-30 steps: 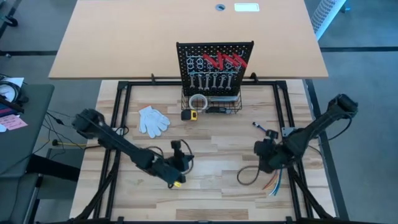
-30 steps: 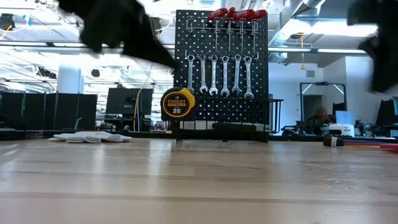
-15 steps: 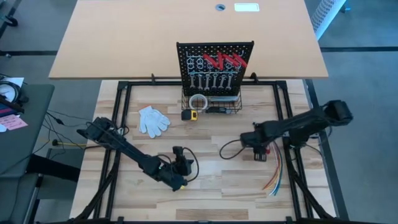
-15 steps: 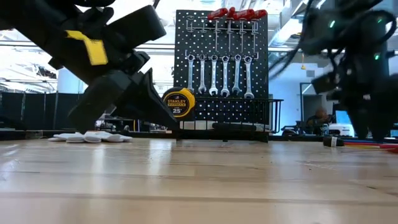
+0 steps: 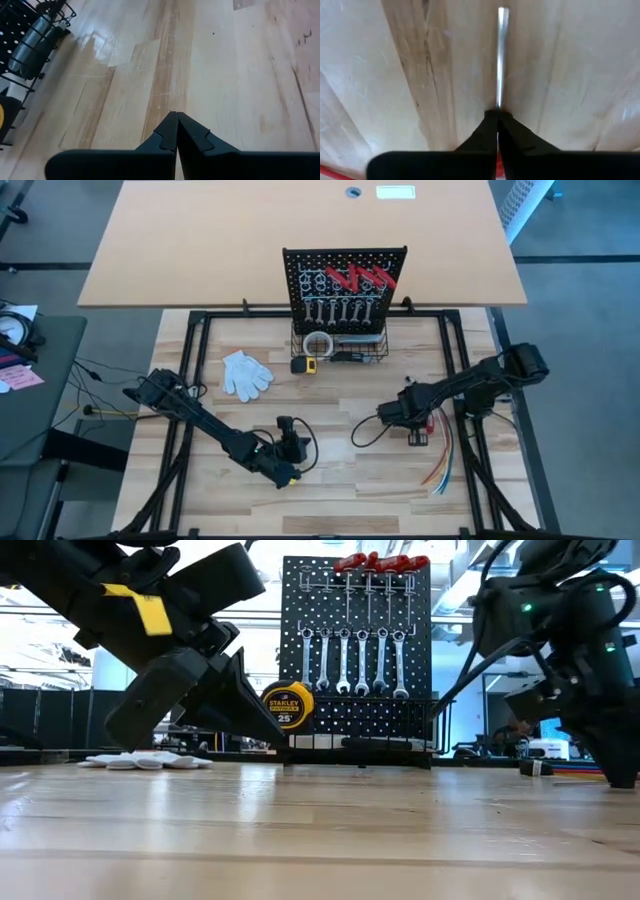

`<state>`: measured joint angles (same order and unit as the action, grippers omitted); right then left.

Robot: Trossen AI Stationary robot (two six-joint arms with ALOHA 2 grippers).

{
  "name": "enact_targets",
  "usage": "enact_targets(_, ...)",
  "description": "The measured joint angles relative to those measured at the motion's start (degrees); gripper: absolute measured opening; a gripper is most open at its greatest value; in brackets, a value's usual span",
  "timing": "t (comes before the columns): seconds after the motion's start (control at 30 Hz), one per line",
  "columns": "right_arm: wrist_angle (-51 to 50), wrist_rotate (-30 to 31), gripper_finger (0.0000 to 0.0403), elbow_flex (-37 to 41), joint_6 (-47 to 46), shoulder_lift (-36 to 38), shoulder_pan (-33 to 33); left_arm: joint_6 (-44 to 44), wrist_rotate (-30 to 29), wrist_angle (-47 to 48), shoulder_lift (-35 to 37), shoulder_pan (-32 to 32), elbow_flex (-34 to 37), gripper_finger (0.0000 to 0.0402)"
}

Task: Hang tools onto peg board
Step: Hang the red allen wrench on the peg board

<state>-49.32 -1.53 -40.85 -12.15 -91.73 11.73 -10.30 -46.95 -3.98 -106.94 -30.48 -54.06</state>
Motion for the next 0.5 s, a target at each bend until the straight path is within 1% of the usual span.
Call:
enact_targets(0.13, 1.6, 6.9, 0.0005, 0.1, -1.1, 3.5, 3.0, -2.0, 0.0, -0.2, 0.0, 0.0, 0.0, 0.0)
enact_targets(0.2, 6.1, 10.9, 0.0003, 1.0, -0.9, 5.4, 4.7, -3.7, 0.0, -0.4, 0.0, 0.0, 0.0, 0.0)
enact_targets(0.23, 13.0, 13.8, 0.0003, 1.7, -0.7, 6.3, 5.6, -4.3, 0.0, -0.5, 0.0, 0.0, 0.0, 0.0)
enact_targets(0.27, 30.2, 16.6, 0.0003, 3.0, -0.2, 7.0, 6.4, -4.5, 0.0, -0.5, 0.0, 0.0, 0.0, 0.0)
enact_targets(0.3, 52.2, 18.6, 0.0002, 3.4, 0.4, 7.0, 7.1, -4.5, 0.0, -0.5, 0.0, 0.0, 0.0, 0.0)
enact_targets(0.33, 63.9, 19.9, 0.0002, 3.6, 1.3, 7.3, 7.8, -4.3, 0.1, -0.7, 0.0, 0.0, 0.0, 0.0)
enact_targets(0.37, 72.0, 21.0, 0.0001, 5.3, 2.7, 8.5, 8.7, -4.1, 0.0, -0.8, 0.0, 0.0, 0.0, 0.0)
enact_targets(0.4, 76.8, 21.2, 0.0001, 6.8, 4.3, 9.7, 9.6, -4.1, 0.0, -0.9, 0.0, 0.0, -0.1, 0.0)
enact_targets(0.43, 81.5, 20.8, 0.0001, 7.9, 6.3, 9.4, 10.6, -4.1, 0.1, -1.2, 0.0, -0.1, -0.2, 0.0)
enact_targets(0.5, 89.5, 20.7, 0.0001, 9.5, 10.9, 6.3, 11.9, -3.0, 0.1, -2.1, 0.0, -0.1, 0.1, 0.0)
